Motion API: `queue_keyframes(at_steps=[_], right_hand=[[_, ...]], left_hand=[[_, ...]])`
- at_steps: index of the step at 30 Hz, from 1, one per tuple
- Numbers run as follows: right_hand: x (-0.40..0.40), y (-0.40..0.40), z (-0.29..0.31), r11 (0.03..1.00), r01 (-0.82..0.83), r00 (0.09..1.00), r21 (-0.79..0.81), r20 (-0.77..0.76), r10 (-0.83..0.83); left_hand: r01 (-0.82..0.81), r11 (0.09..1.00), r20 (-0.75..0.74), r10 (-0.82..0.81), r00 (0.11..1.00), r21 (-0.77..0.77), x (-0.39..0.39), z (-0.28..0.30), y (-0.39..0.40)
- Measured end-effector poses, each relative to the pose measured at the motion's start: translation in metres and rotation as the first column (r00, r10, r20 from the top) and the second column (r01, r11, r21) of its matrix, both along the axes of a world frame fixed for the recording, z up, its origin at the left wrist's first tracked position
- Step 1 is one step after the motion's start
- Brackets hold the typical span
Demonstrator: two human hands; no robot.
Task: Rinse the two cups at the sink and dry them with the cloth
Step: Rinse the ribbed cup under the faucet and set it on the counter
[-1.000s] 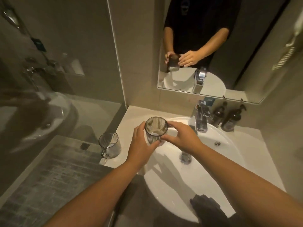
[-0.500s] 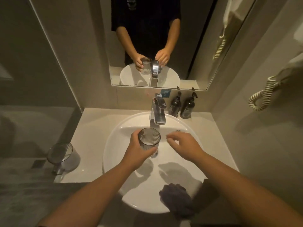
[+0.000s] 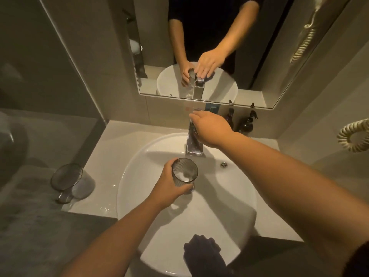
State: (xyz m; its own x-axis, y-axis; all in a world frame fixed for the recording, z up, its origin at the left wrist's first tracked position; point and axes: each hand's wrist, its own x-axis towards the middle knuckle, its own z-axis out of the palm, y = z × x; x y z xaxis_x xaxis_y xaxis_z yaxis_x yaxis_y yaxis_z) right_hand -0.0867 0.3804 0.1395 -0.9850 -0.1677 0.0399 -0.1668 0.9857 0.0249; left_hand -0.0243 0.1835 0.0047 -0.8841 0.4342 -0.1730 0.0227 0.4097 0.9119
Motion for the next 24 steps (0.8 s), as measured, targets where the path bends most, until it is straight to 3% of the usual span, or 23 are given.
queue_keyframes(at_steps=[5,12,24], right_hand=[[-0.002,0.008,0.0,0.998,-0.037,0.999,-0.045,-0.033,0.036],[-0.025,0.029,0.031,0.984,0.007,0.983,-0.18,0.181,0.026],[-0.025,0.027,0.027,0.977,0.037,0.982,-0.21,0.188,0.003]], left_hand=[[-0.02,1.0,0.007,0.02,1.0,0.003,-0.006,-0.006,0.015],[-0.012,1.0,0.025,0.012,1.0,0.017,-0.007,-0.011,0.03],[0.015,0.999,0.049,-0.017,0.999,0.044,-0.002,-0.02,0.018]])
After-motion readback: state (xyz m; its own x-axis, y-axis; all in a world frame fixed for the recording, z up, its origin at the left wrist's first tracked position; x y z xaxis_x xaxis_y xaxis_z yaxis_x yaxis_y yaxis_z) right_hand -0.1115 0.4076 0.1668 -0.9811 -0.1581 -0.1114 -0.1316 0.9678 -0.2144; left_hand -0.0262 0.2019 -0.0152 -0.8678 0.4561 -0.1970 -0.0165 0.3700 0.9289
